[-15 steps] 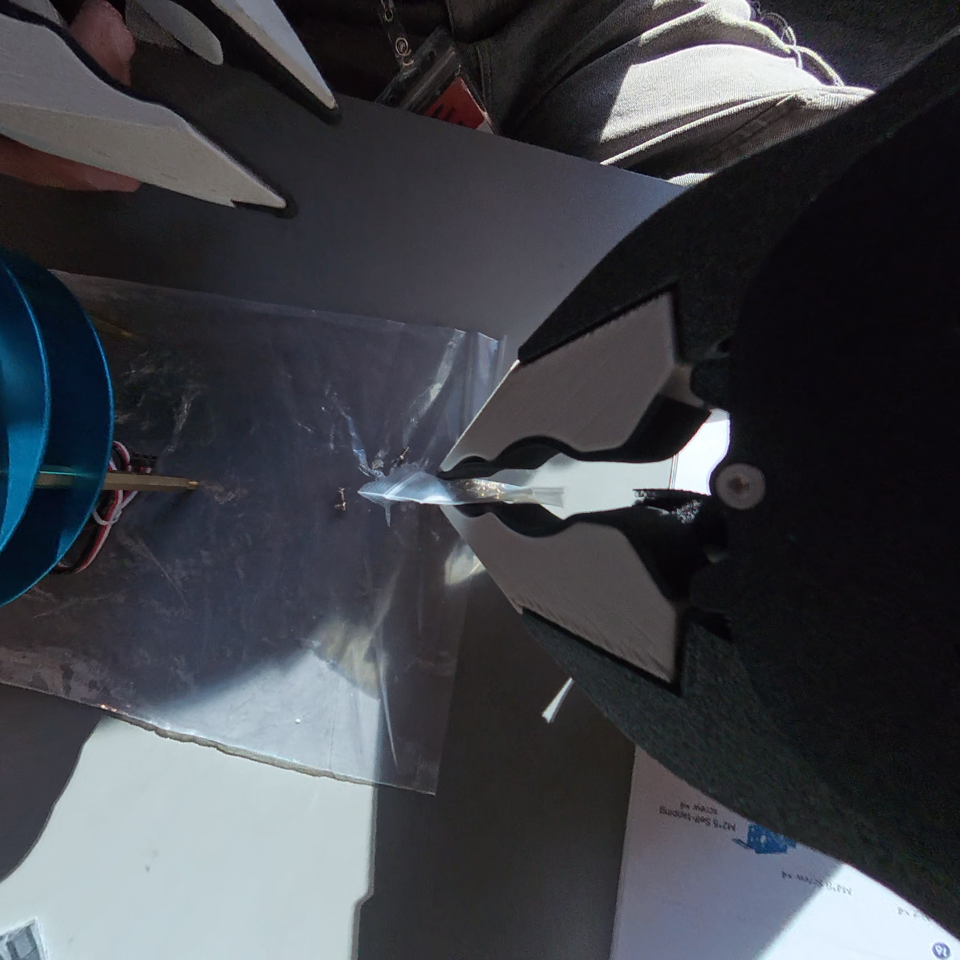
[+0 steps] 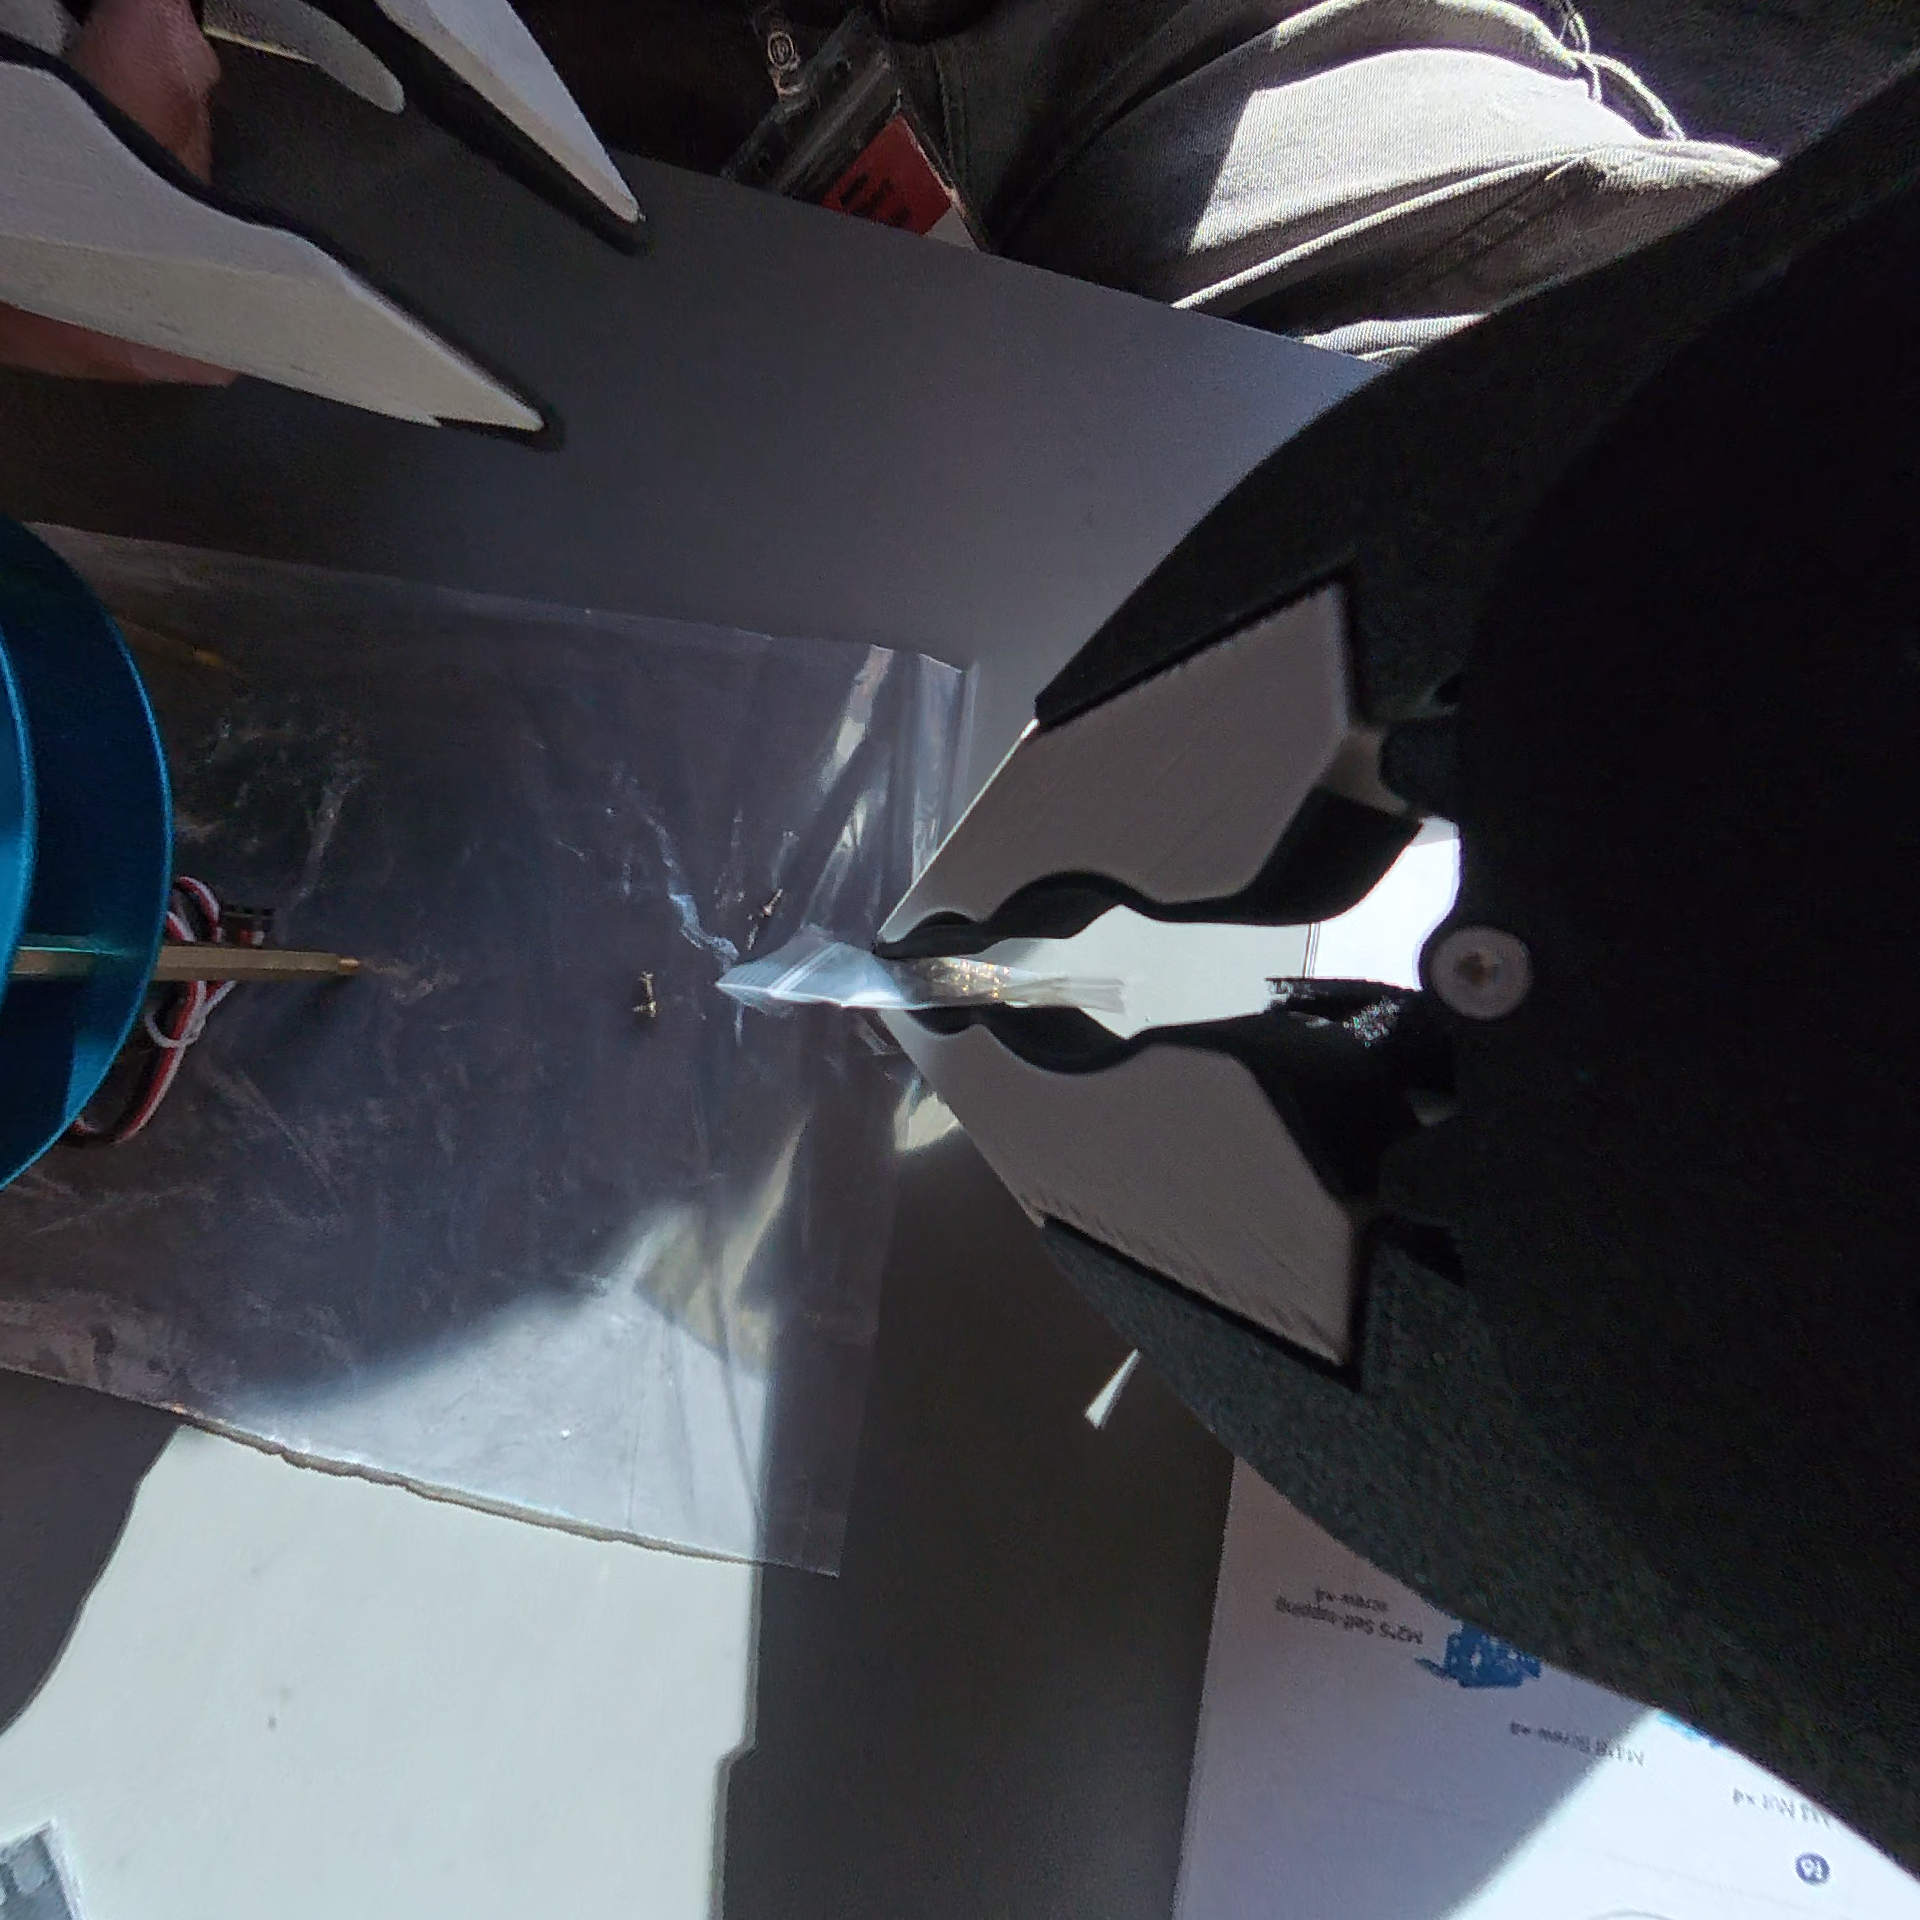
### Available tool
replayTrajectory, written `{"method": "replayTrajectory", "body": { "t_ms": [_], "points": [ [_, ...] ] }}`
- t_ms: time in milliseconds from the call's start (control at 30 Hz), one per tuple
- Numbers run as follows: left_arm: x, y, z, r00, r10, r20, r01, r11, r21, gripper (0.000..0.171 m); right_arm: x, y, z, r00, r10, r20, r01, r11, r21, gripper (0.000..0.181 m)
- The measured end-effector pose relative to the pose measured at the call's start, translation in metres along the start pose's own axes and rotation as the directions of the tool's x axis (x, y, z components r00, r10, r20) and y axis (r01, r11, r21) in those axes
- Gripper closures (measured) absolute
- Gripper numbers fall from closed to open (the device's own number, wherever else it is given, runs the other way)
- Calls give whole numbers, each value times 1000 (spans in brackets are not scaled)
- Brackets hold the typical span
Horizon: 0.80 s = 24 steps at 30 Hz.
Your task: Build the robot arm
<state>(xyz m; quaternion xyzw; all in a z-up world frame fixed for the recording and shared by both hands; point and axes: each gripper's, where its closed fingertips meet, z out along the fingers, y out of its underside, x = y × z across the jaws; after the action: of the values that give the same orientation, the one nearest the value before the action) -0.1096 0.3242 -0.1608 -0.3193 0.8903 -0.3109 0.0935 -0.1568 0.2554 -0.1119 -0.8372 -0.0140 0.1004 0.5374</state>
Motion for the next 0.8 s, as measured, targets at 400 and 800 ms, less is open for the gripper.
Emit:
{"method": "replayTrajectory", "body": {
  "t_ms": [400, 800],
  "points": [
    [0, 2, -5, 1000, 13, 15, -13, 1000, -6, 169, 0, 0, 0, 1000, 3, -1, -3, 1000, 0, 158],
    [-1, 4, -6, 999, 22, 25, -22, 1000, -18, 169, 1, 1, 0, 1000, 7, 3, -7, 1000, -4, 158]
  ]
}}
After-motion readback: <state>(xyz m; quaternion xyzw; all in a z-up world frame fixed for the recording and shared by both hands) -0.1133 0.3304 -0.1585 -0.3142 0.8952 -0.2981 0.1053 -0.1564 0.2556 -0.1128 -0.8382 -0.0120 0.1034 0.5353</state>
